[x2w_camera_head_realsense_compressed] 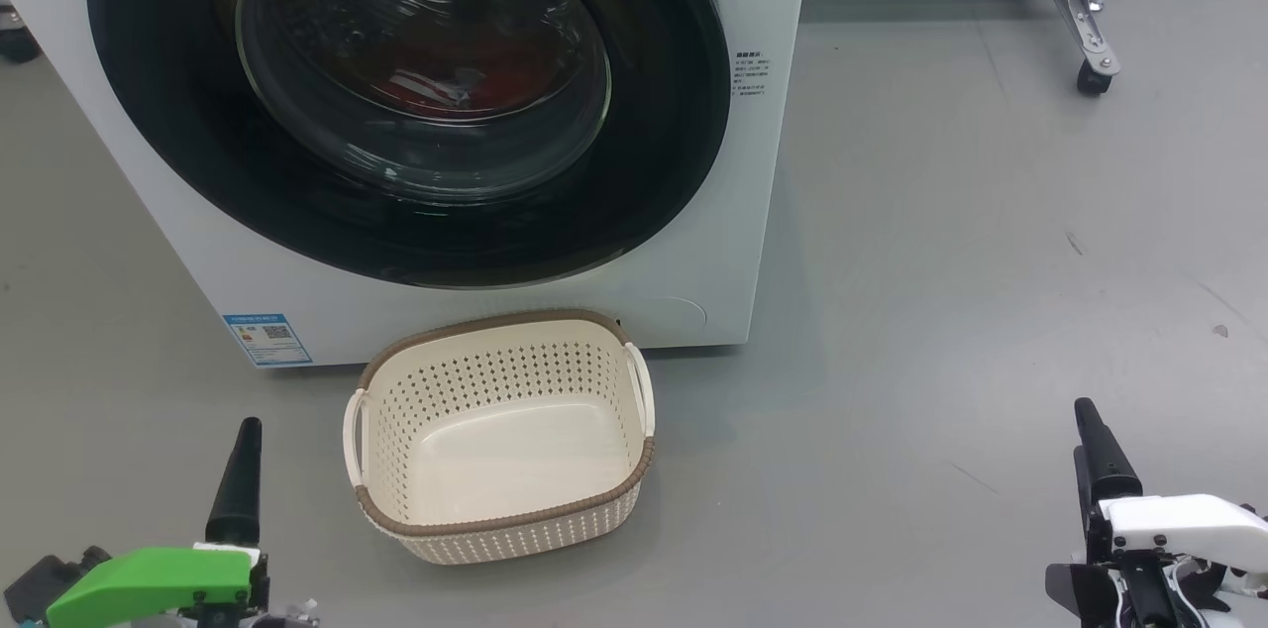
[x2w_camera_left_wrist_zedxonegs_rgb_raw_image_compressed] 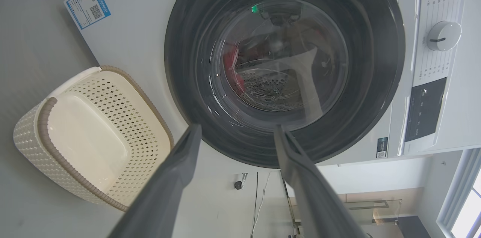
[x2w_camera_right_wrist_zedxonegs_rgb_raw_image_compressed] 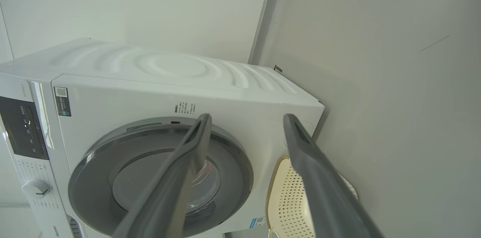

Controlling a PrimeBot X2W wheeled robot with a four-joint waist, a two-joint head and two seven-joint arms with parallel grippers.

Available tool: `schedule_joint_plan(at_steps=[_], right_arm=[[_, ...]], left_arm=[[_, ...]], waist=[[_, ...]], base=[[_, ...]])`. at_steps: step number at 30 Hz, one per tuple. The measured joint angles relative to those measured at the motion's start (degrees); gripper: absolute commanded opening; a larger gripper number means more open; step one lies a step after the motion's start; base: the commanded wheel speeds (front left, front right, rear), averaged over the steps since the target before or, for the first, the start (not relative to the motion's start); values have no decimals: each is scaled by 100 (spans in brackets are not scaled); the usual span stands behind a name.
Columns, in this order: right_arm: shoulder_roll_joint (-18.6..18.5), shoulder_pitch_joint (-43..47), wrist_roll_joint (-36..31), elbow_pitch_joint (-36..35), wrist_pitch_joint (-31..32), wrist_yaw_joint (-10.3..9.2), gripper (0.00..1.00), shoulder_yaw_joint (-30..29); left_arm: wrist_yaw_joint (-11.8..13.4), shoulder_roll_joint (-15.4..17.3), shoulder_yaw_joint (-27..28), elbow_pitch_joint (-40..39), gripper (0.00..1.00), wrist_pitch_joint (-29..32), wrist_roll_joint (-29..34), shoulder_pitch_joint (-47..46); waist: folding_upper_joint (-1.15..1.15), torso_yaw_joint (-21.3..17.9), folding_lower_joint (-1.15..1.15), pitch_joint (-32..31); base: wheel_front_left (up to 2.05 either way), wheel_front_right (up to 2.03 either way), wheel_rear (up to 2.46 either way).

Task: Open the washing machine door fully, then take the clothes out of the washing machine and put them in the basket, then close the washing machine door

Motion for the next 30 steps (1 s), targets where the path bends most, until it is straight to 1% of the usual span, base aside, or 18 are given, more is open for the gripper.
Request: schedule_joint_plan(at_steps=[8, 10, 12, 13, 17, 20, 21, 28, 30], right_arm=[[-263, -96, -923, -18, -134, -19, 100, 208], [-315, -143, -1176, -36, -185, -62, 100, 275], [-359, -179, -1426, -52, -223, -158, 100, 325], [-388, -190, -1568, -58, -235, -166, 100, 366], [-476, -271, -2109, -125, -310, -305, 100, 477], [-553, -309, -2535, -157, -361, -368, 100, 598], [-553, -309, -2535, -157, -361, -368, 100, 598], [-635, -353, -3382, -185, -481, -557, 100, 922], [-635, -355, -3561, -185, -489, -566, 100, 1004]], left_arm=[[3, 249, -96, -35, 100, -179, 950, -64], [58, 285, -118, -55, 100, -200, 1210, -97], [98, 305, -126, -100, 100, -241, 1446, -130], [132, 307, -114, -140, 100, -249, 1569, -136], [238, 328, -113, -241, 100, -318, 2081, -191], [307, 347, -154, -327, 100, -364, 2460, -205], [307, 347, -154, -327, 100, -364, 2460, -205], [447, 383, -367, -408, 100, -495, 3328, -207], [497, 385, -425, -408, 100, -543, 3518, -207]], waist=[[0, 4, 0, 6], [0, 5, 0, 8], [0, 6, 0, 9], [0, 7, 0, 10], [0, 10, 0, 14], [0, 12, 0, 18], [0, 12, 0, 18], [0, 13, 0, 19], [0, 13, 0, 18]], base=[[0, 0, 0], [0, 0, 0], [0, 0, 0], [0, 0, 0], [0, 0, 0], [0, 0, 0], [0, 0, 0], [0, 0, 0], [0, 0, 0]])
